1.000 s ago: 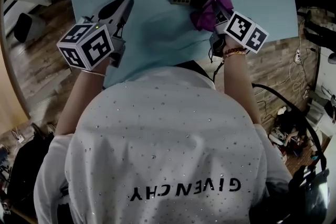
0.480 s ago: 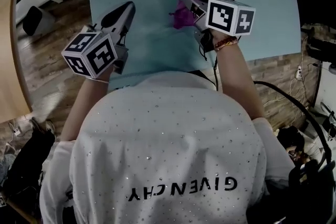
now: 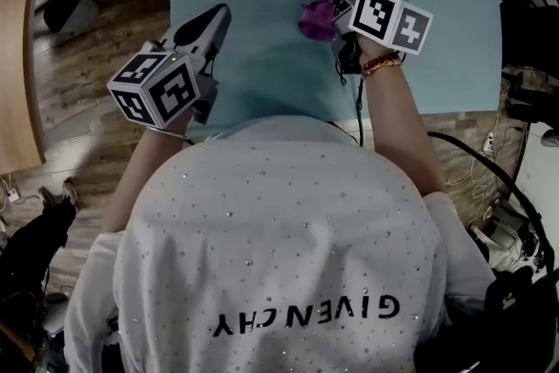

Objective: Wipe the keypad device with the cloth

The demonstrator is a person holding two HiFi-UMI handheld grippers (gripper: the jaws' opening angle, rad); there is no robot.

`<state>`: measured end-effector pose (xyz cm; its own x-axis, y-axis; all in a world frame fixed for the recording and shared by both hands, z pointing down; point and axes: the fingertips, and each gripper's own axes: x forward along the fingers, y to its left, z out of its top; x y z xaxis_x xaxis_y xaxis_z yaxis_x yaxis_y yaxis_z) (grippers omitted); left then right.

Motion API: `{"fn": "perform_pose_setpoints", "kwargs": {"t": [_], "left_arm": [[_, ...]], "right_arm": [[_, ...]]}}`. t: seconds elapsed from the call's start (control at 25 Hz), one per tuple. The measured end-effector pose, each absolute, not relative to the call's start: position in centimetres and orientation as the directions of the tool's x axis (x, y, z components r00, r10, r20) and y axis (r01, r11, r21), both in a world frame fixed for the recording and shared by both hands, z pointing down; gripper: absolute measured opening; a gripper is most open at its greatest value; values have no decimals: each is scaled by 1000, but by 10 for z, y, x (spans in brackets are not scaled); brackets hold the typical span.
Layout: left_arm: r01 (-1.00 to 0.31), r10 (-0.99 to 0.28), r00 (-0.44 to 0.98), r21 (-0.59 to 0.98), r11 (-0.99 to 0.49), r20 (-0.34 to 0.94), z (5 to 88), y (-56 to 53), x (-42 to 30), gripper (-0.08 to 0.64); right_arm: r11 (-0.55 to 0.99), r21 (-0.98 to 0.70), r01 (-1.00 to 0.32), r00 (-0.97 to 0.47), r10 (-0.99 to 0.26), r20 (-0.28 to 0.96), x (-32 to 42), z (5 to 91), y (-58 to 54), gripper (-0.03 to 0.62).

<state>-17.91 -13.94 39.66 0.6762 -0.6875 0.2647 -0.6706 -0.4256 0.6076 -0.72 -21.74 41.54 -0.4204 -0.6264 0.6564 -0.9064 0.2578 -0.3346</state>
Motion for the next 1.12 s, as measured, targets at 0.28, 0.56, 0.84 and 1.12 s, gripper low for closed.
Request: {"fn": "perform_pose_setpoints", "kwargs": {"t": [0.28,0.56,0.84,1.12], "left_arm": [[-665,-679,689,593,-454,253,390,-144,-167,0],[-668,-673,692,586,-459,262,386,-137,-149,0],[-721,-719,631,561,-406,291,378,-113,-129,0],[-736,-731,605,574,-360,316,373,-89,-70,0]], "right_arm": [[265,-345,-901,-434,-565,701,-11,443,-187,54],[284,-396,-873,-487,-495,719,-13,467,-152,53],[272,-573,-773,-627,-465,625,-2,465,-130,52],[410,-466,-784,-619,-576,534,72,403,-146,52]]}}
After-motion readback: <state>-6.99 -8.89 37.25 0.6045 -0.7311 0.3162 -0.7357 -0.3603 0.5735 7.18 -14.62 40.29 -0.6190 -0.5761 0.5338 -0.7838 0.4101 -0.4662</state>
